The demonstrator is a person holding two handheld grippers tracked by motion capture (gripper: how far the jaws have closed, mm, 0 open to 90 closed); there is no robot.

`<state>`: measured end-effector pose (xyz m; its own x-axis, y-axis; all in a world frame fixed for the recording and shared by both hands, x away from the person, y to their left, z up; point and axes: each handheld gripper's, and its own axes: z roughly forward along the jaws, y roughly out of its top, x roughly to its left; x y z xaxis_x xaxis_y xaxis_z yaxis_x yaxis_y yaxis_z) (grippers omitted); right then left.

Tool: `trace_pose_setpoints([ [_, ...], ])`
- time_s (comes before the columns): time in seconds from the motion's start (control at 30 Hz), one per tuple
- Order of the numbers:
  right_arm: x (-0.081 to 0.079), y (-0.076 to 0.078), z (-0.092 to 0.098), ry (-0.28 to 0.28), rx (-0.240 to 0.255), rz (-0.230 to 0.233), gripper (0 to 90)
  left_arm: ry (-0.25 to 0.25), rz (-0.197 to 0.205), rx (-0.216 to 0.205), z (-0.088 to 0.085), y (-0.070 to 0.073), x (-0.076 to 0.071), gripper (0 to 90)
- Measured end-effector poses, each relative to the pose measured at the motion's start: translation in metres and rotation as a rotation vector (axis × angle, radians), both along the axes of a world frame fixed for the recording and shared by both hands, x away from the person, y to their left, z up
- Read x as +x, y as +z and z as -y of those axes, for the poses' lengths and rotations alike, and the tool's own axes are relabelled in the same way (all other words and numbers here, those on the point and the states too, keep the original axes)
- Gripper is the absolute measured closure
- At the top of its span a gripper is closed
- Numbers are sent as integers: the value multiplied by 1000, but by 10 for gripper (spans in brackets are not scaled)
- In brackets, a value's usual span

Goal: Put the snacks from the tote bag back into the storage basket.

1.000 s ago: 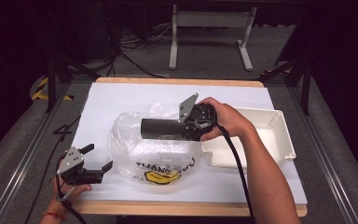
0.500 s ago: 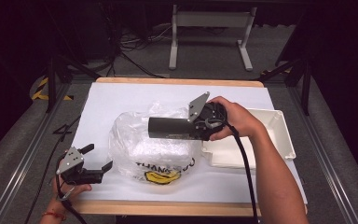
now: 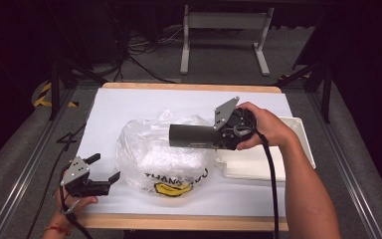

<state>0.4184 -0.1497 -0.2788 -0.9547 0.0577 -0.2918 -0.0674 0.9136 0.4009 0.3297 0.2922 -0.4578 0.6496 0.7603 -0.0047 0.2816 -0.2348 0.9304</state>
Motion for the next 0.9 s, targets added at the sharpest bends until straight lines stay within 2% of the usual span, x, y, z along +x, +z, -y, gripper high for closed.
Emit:
trace_pose_setpoints([
  [0.23,-2,0,14,7,2,-2,431,1,2,9,0,0,0,40],
  [0.6,-4,-2,39,-27,8,-2,431,6,1,2,0,0,0,41],
  [0.9,-5,-3,53,-30,11,-1,431,5,-1,5,0,0,0,40],
])
